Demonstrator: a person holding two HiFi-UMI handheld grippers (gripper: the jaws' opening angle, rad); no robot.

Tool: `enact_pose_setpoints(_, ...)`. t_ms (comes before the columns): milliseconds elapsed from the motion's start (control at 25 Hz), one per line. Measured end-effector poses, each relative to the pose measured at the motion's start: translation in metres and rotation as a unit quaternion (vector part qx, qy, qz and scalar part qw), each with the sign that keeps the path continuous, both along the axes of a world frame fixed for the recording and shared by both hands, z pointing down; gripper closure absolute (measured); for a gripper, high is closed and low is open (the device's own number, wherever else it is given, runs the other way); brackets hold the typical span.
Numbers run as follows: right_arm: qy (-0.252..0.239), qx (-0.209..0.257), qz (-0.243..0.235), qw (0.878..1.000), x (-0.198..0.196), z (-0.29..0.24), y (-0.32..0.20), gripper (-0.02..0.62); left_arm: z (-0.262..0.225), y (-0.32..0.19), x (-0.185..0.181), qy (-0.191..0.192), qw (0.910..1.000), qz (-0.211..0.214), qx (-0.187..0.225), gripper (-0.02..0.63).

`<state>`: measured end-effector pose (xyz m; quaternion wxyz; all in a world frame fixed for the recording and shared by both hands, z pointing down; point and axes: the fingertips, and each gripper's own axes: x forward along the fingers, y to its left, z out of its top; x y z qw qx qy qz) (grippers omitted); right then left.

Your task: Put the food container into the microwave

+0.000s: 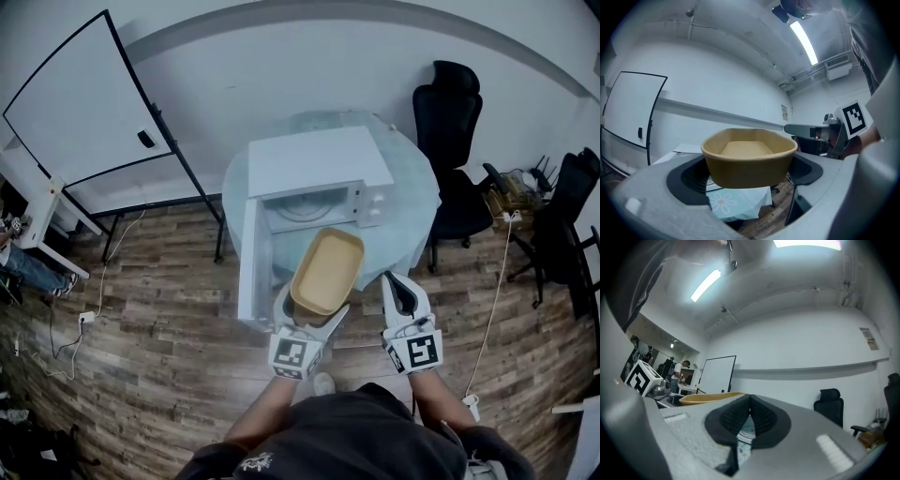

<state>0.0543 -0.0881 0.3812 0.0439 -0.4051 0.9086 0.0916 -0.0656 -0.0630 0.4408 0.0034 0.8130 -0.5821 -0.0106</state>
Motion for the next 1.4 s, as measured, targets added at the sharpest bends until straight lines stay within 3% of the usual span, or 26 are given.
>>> enact_pose_setpoints(560,0.011,-0.019,-0.052,0.998,-0.036,0.017,-0.050,0.594,0.015,-0.050,-0.018,-0.018,0.9997,-0.014,-0.010,0.086)
enact_pose_setpoints(1040,0.008,-0.024,-0.103,0.994,-0.035,0.024,-0.153,0.594,0.032,-0.111,-0.026,-0.034,0.9938,-0.100,-0.035,0.085)
enact_pose_setpoints(1400,0.005,-0.047,-0.153,0.987,-0.047,0.047,-0.204,0.595,0.051,-0.136,-0.038,-0.034,0.9811,-0.181,-0.061,0.086)
